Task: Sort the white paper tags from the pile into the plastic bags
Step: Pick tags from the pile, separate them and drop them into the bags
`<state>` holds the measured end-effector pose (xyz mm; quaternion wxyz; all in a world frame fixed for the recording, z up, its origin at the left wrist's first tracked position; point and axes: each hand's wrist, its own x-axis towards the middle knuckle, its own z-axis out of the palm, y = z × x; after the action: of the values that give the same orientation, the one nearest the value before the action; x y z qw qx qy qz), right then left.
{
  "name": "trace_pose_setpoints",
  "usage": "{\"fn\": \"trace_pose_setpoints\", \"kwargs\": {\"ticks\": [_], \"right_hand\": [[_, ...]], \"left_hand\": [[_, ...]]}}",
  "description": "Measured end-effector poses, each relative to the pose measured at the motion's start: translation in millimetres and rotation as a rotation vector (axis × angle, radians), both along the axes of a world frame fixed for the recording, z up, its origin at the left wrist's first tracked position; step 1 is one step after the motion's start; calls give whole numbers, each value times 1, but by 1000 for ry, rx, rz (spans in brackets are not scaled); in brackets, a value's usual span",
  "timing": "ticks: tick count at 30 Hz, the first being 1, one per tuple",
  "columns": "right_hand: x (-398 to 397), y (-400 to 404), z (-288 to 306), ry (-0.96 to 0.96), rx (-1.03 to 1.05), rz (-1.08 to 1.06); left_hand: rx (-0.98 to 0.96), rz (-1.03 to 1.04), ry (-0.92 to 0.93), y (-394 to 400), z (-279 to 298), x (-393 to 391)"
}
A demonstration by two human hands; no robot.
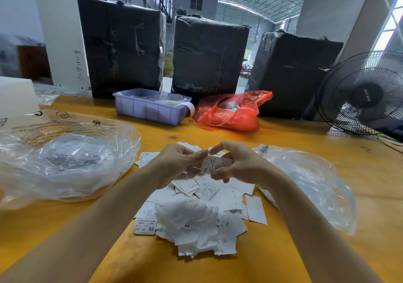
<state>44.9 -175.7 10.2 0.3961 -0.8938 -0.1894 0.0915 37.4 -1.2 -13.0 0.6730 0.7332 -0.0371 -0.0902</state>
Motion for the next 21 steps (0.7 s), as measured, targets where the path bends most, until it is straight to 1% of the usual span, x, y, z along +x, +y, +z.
{"fn": "trace_pose_setpoints", "kwargs": {"ticks": [3,6,13,18,21], "right_hand": [[-1,1,1,27,21,-29],[-1,-1,2,49,-3,-20],[-1,-1,2,69,-64,29],[0,-1,0,42,-107,15],[1,0,-1,-19,-73,-16]], "left_hand": [[-13,8,-53,-1,-1,0],[8,-11,-65,-2,-1,0],[204,-109,-131,-6,-4,-4],[214,-110,-152,-5,-6,-2],[175,-91,-150,-4,-8,0]]}}
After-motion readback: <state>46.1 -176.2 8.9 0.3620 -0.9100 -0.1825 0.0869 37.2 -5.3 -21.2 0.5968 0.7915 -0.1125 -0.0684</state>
